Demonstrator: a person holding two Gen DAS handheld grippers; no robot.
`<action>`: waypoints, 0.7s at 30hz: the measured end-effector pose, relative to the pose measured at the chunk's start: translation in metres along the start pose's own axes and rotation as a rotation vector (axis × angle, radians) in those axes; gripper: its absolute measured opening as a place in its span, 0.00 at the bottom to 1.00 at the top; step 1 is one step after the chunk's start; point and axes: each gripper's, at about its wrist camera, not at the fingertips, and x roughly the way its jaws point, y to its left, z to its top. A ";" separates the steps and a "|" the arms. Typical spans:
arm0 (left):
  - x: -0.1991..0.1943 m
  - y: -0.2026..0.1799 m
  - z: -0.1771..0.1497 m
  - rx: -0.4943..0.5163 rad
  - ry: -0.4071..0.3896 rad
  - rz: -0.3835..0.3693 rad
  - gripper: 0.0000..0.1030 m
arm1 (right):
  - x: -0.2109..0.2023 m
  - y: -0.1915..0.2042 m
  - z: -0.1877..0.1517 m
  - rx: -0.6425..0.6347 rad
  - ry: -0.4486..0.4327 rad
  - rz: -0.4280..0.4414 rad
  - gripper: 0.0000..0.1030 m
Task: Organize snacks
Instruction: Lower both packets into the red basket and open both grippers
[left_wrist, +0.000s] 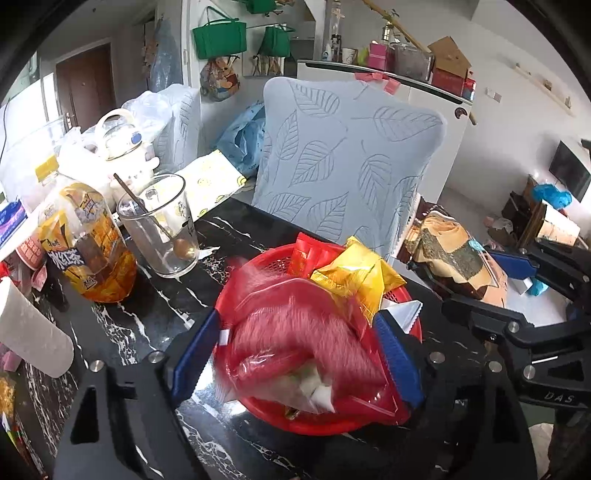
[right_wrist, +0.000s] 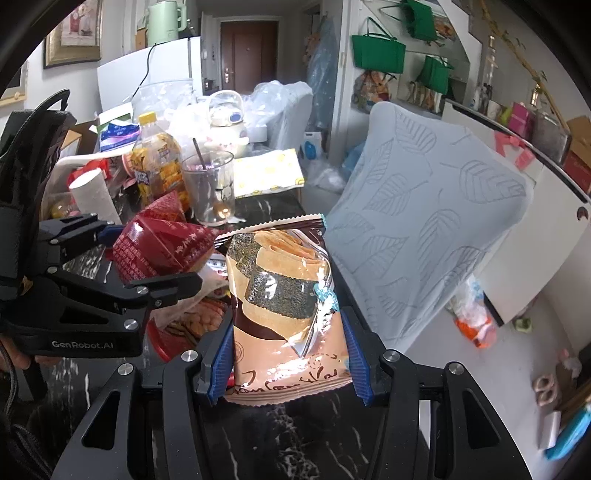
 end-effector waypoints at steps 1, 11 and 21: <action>0.000 0.000 0.000 -0.007 -0.004 0.004 0.81 | 0.001 0.000 0.000 0.002 0.000 0.001 0.51; -0.015 0.005 0.001 -0.012 -0.046 0.052 0.82 | 0.008 0.001 0.002 0.000 0.012 -0.006 0.51; -0.025 0.020 -0.003 -0.033 -0.056 0.083 0.82 | 0.029 0.006 0.010 -0.043 0.010 -0.070 0.51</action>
